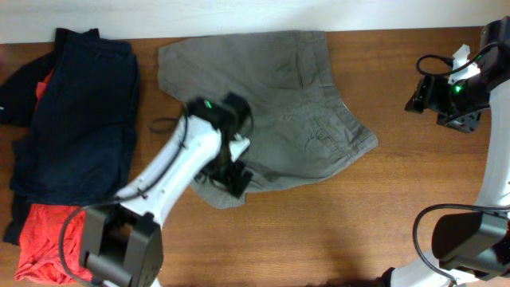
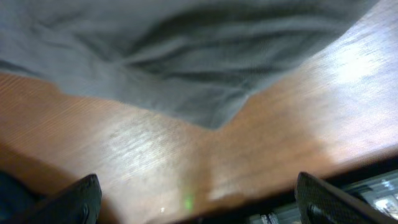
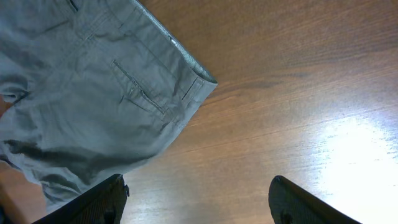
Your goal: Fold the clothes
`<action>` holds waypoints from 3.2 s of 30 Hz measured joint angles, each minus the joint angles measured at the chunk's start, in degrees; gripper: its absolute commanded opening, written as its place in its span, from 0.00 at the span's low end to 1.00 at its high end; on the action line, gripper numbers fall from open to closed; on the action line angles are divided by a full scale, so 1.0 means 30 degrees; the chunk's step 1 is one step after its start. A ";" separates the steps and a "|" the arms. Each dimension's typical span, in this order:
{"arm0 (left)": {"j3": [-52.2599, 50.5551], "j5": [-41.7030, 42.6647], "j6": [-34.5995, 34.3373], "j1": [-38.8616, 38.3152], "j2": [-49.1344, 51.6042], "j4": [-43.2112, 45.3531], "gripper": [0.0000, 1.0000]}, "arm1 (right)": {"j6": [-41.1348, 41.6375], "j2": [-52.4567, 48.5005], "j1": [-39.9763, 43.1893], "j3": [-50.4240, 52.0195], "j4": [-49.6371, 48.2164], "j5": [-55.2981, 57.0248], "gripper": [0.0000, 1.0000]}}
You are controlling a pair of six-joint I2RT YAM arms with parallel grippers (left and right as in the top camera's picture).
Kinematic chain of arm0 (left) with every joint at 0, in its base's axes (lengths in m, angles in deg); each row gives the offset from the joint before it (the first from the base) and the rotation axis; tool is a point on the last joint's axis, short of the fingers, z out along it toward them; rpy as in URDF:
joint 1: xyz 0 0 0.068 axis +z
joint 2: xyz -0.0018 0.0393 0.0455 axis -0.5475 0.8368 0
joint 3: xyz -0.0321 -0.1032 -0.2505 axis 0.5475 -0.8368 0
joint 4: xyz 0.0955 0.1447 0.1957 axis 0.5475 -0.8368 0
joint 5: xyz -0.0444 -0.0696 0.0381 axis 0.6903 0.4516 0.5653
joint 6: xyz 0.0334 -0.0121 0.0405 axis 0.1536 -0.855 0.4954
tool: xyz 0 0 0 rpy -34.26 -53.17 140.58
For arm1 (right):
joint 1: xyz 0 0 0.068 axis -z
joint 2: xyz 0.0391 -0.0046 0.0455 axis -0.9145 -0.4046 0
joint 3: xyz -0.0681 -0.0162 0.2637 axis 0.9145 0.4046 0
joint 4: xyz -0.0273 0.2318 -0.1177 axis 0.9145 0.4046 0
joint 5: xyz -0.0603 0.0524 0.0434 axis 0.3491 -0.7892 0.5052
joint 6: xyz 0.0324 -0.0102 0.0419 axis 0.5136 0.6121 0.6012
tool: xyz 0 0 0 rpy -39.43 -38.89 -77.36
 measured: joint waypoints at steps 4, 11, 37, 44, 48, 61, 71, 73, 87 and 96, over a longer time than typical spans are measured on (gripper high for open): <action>-0.4036 -0.0845 -0.1348 -0.0860 -0.2718 0.2710 0.96 | -0.0087 0.0000 0.0000 0.0007 -0.0036 0.0000 0.78; -0.8072 -0.1224 -0.2805 -0.2535 -0.6149 0.7563 0.89 | -0.0117 0.0000 0.0000 0.0007 -0.0124 0.0000 0.78; -1.3690 -0.3876 -0.6499 -0.2616 -0.3891 1.9074 0.01 | -0.0146 0.0000 0.0000 0.0007 -0.0109 -0.0015 0.79; -1.1672 -0.4364 -0.6462 -0.0605 -0.3942 1.2203 0.01 | -0.0153 0.0000 -0.0015 0.0029 -0.0138 -0.0015 0.79; -0.8160 -0.5224 -0.6455 0.1712 -0.4342 0.8364 0.20 | -0.0138 0.0000 -0.0138 0.0896 -0.0539 -0.0015 0.80; -0.5821 -0.7847 -0.6441 0.2710 -0.5187 0.7482 0.35 | -0.0007 -0.0131 -0.3745 0.7388 -0.4233 -0.0277 0.79; -0.6084 -0.4546 -0.6455 0.2710 -0.5187 0.7410 0.24 | 0.0364 -0.0168 -0.5071 1.1759 -0.8087 -0.0248 0.79; -0.6579 -0.4342 -0.6462 0.2710 -0.5187 0.7497 0.24 | 0.0182 -0.0182 -0.5100 1.2218 -0.8633 -0.0284 0.79; -1.0535 -0.2718 -0.6462 0.2710 -0.5187 0.9894 0.18 | -0.2579 -0.0481 -0.6878 1.3624 -1.1635 -0.0444 0.79; -1.1621 -0.1275 -0.6462 0.2710 -0.5187 1.1446 0.19 | -0.2725 -0.0525 -0.6878 1.3712 -1.1927 -0.0444 0.79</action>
